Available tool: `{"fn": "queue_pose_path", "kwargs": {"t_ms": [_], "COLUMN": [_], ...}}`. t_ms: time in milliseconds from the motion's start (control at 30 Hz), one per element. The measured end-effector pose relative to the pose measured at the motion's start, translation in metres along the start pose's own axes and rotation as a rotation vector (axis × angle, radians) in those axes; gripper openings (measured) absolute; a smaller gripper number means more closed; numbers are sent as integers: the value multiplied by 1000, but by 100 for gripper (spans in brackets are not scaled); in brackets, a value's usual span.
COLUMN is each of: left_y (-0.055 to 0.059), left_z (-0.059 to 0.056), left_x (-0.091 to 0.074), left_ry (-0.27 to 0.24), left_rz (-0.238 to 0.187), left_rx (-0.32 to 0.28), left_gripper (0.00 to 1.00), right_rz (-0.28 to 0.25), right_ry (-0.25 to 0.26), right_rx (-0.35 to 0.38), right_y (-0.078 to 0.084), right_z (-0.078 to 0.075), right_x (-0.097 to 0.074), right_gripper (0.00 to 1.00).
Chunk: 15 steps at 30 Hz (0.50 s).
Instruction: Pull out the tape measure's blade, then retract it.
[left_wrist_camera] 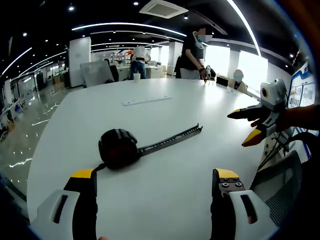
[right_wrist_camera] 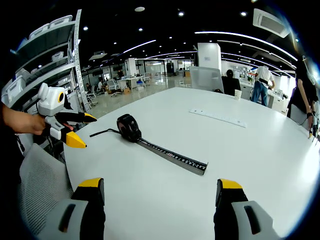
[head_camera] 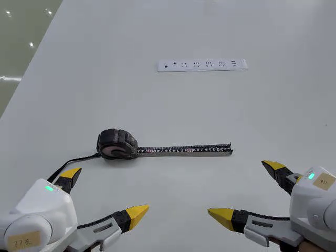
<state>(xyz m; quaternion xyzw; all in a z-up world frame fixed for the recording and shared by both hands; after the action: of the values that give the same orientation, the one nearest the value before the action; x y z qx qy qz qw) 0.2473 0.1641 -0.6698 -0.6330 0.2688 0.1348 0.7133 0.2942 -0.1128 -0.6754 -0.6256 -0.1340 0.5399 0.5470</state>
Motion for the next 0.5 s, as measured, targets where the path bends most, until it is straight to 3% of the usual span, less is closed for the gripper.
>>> {"fn": "queue_pose_path", "kwargs": {"t_ms": [500], "left_y": [-2], "left_z": [9], "left_x": [13], "left_ry": [-25], "left_rz": [2], "left_rx": [-19], "left_gripper": [96], "right_rz": [38], "right_ry": [-31], "right_rx": [-5], "right_y": [3], "right_z": [-14], "right_x": [4], "right_gripper": [91]}}
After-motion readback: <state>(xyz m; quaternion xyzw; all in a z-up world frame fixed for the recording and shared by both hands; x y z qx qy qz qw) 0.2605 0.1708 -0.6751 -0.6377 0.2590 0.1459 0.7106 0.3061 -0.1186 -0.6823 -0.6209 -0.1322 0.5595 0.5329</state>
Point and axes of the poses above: the centre of the closed fingertips' face, and the gripper's own axes: x roughly forward along the fingers, z roughly to its left, y roughly out of its underside, the point moved 7 cm from there along -x, roughly backward along the fingers, and after that the axes turned 10 degrees about -y, right-handed, at the moved point
